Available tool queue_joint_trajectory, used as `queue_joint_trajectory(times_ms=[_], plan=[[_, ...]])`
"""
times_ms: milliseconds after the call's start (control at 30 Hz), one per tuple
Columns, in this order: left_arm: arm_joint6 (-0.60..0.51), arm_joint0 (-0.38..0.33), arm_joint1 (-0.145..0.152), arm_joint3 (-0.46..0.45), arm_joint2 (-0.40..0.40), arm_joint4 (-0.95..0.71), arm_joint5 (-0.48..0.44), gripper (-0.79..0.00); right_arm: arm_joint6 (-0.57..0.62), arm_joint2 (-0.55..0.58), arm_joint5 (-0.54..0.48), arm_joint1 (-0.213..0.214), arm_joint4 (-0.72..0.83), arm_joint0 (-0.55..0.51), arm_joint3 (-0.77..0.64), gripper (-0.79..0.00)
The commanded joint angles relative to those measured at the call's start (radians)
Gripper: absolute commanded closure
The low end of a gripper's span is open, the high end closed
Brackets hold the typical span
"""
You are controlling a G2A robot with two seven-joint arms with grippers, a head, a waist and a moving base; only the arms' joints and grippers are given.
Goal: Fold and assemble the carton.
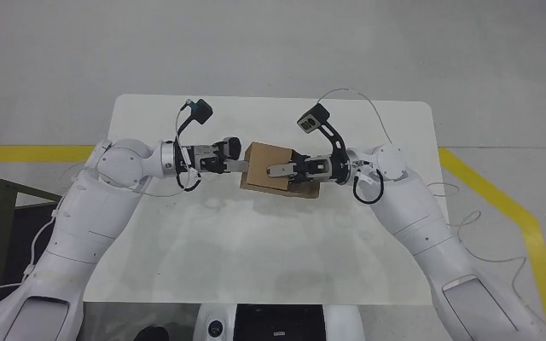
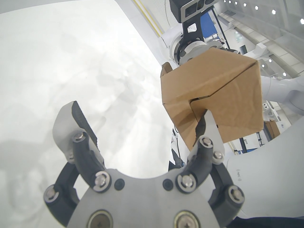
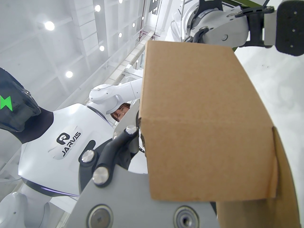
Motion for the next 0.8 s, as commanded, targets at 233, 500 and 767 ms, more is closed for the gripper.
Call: queue_joint_trajectory(times_ms=[233,500,767], plan=[[-0.015,-0.016,-0.005,0.005,0.011,-0.045,-0.004,-0.785,0.005,-0.003,0.005,-0.003,-0.002,-0.001,-0.006,0.000],[-0.021,-0.022,-0.007,0.002,0.017,-0.046,-0.003,-0.785,0.005,-0.002,0.005,-0.006,-0.004,0.001,-0.006,0.000],[-0.025,-0.026,-0.008,0.002,0.019,-0.042,-0.001,-0.785,0.006,-0.002,0.006,-0.008,-0.010,0.002,-0.003,0.000]])
